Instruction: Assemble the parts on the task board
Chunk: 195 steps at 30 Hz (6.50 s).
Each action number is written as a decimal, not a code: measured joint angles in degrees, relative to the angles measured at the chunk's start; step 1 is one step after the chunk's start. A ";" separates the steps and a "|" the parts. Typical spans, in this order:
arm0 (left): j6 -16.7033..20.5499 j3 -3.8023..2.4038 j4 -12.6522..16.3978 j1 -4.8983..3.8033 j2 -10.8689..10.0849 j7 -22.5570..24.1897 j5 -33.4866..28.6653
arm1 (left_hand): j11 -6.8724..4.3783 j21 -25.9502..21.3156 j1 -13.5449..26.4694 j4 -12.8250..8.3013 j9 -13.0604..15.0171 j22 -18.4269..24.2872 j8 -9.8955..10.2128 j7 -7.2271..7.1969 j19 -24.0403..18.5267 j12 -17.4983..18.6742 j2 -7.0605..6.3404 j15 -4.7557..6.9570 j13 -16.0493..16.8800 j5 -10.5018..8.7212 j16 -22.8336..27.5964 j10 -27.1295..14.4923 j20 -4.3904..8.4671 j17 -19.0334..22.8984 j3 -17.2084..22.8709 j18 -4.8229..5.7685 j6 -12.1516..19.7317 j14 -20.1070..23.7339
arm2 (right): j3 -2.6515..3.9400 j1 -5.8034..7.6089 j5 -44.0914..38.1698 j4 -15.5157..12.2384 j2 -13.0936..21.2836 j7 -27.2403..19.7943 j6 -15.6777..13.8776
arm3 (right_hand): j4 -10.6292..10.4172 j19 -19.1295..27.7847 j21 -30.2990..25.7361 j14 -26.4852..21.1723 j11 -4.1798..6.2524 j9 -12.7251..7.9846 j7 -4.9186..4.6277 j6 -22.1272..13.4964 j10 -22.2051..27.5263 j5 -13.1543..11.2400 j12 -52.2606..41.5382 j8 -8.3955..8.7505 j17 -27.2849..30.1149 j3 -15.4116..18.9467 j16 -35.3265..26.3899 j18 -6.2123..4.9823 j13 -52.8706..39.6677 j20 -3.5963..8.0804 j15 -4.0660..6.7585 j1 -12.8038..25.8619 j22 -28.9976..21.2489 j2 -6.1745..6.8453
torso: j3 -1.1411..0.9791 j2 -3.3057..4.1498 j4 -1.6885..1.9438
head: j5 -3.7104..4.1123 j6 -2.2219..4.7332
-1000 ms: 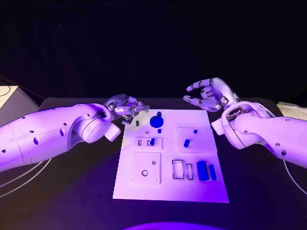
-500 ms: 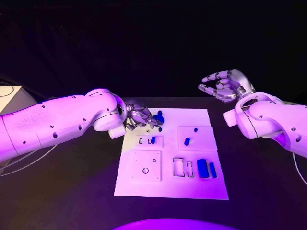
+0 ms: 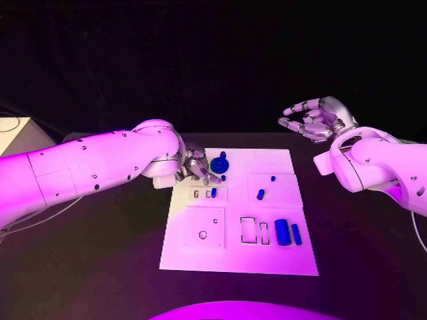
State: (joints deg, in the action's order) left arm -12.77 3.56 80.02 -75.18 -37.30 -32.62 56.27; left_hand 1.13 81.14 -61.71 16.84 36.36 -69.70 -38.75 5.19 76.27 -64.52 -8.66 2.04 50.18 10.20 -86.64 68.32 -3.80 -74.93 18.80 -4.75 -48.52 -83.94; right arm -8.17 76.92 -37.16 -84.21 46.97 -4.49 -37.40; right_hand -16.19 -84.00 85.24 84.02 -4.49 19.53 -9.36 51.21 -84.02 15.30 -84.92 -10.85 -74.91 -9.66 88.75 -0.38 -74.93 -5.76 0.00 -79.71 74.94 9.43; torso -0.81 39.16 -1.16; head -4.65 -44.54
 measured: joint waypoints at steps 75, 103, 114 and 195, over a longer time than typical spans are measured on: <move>-6.44 1.28 -4.90 0.15 4.82 -1.92 -1.11 | -0.30 0.00 -9.13 -1.94 3.69 0.12 0.84 -0.29 -0.02 0.00 3.00 -0.01 -0.45 0.21 0.00 -1.58 0.00 0.02 8.08 -0.01 1.55 0.00 | -0.02 0.01 -0.96 -0.05 -0.81 2.15 1.39 | -0.32 0.00 -1.15 0.00 0.01 -0.05 0.01 -0.38 0.01 0.00 1.18 0.00 -0.03 -0.32 -0.32 0.00 -0.01 0.00 0.00 0.00 0.00 0.00 | -0.06 0.48 -0.07 | 1.07 -1.60; 0.29 1.25 -0.77 0.24 0.26 -0.35 -5.94 | -0.95 1.51 -4.23 -4.75 6.92 -2.43 -0.79 -0.45 1.03 -0.96 -2.13 0.69 1.21 4.98 -1.24 1.69 0.61 0.03 23.59 -0.02 0.81 -0.16 | -0.05 0.01 -1.10 0.01 -0.46 2.37 1.57 | -0.32 0.00 -1.50 0.00 0.01 -0.04 0.01 -0.38 0.01 0.00 1.18 0.00 -0.02 -0.32 -0.32 -0.89 0.01 0.00 0.00 0.00 -0.01 0.00 | -0.13 0.41 0.07 | 0.99 -1.77; 4.17 1.33 0.69 0.54 -0.90 -0.22 -5.78 | -1.66 2.49 -2.10 -4.76 11.46 -5.00 -1.27 -1.04 2.88 -2.38 -3.18 1.25 3.41 11.07 -2.01 3.71 1.25 0.03 23.60 0.90 -0.69 -0.01 | -0.10 -0.06 -1.12 -0.29 -0.18 2.41 1.65 | -0.32 0.00 -1.50 0.00 0.02 -0.04 0.02 -0.38 0.01 0.35 1.18 0.00 -0.01 -0.31 -0.32 -0.89 0.02 0.00 0.00 0.47 -0.02 0.00 | -0.14 0.47 0.08 | 0.71 -2.29; 8.24 2.69 3.15 3.15 -1.26 -0.66 5.69 | -3.00 3.78 1.46 -6.10 14.17 -5.22 -2.11 -1.94 5.01 -5.56 -3.46 2.46 8.00 17.33 -2.68 8.13 2.15 0.00 23.49 0.86 -3.03 -0.01 | -0.13 -0.22 -1.15 -0.35 0.21 2.33 2.14 | -0.32 0.00 -3.15 0.00 0.02 -0.04 0.02 -0.38 0.01 0.89 1.86 0.00 0.00 -0.63 -1.11 -0.89 0.01 0.01 0.00 1.15 -0.02 0.23 | -0.10 0.56 -0.13 | -0.15 -4.42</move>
State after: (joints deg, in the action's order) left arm -4.53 6.25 83.17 -72.03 -38.56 -33.28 61.96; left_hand -1.88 84.92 -60.25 10.74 50.53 -74.92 -40.86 3.25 81.29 -70.08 -12.12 4.50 58.18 27.53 -89.32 76.45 -1.65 -74.93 42.29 -3.89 -51.54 -83.94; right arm -8.30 76.71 -38.31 -84.57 47.18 -2.16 -35.27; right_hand -16.52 -84.00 82.09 84.02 -4.47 19.49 -9.34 50.83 -84.01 16.19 -83.06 -10.85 -74.90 -10.29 87.64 -1.27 -74.92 -5.75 0.01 -78.56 74.92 9.65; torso -0.91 39.72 -1.29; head -4.80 -48.97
